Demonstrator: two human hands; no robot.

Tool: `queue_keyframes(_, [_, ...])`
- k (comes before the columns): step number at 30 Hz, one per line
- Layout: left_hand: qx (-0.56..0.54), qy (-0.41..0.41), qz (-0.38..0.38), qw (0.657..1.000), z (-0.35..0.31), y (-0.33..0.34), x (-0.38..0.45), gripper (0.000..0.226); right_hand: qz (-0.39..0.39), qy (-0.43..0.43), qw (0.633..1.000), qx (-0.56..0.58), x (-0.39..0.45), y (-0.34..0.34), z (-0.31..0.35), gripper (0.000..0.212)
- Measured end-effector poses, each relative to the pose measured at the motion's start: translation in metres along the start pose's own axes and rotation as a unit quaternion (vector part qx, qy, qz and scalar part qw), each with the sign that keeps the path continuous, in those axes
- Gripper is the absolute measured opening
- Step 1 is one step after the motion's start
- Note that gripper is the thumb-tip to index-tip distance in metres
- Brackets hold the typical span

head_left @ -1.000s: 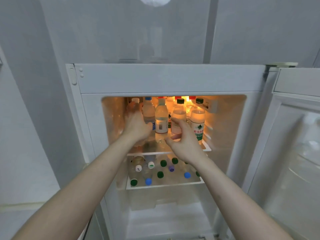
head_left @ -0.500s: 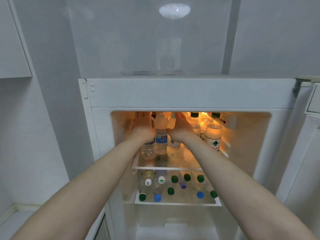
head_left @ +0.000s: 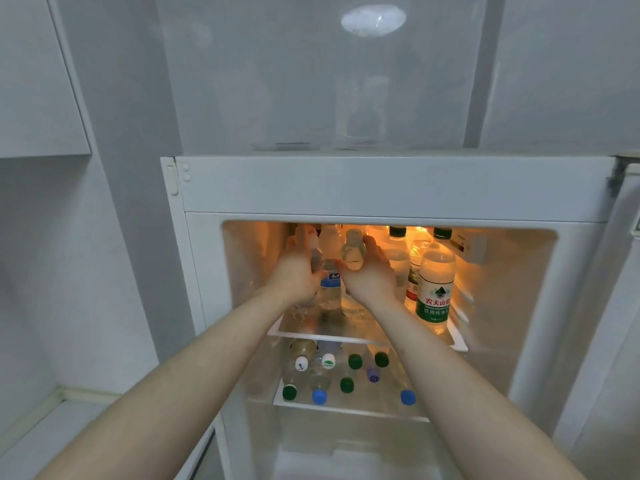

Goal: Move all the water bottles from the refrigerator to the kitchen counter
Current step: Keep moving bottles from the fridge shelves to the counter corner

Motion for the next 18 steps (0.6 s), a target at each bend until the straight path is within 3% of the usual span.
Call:
queue_keyframes(5, [0.041,-0.011,-0.030,0.999,-0.008,-0.003,-0.025,0.040,-0.011,-0.006,1.000,0.018,-0.014,-0.015,-0.003,0.067])
queue_keyframes(8, [-0.005,-0.015,-0.074,0.997,-0.012,-0.011,-0.047,0.053,-0.022,-0.014,0.998,0.061,-0.029,-0.018,-0.001,0.061])
queue_keyframes(14, [-0.116,-0.046,-0.140,0.982,-0.041,-0.052,-0.107,0.056,-0.058,0.019,0.976,0.211,-0.061,-0.028,0.009,0.056])
queue_keyframes(18, [-0.141,-0.083,-0.160,0.973,-0.051,-0.095,-0.160,0.057,-0.029,0.000,0.962,0.270,-0.092,-0.037,0.022,0.059])
Point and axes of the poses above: each hand's wrist, its own x-axis towards the middle knuckle, its own y-axis out of the palm, z = x × y, the point moved 1 cm from there along x, towards the middle knuckle, and after that the axes turned 7 degrees about -z, right-handed, at the moved point
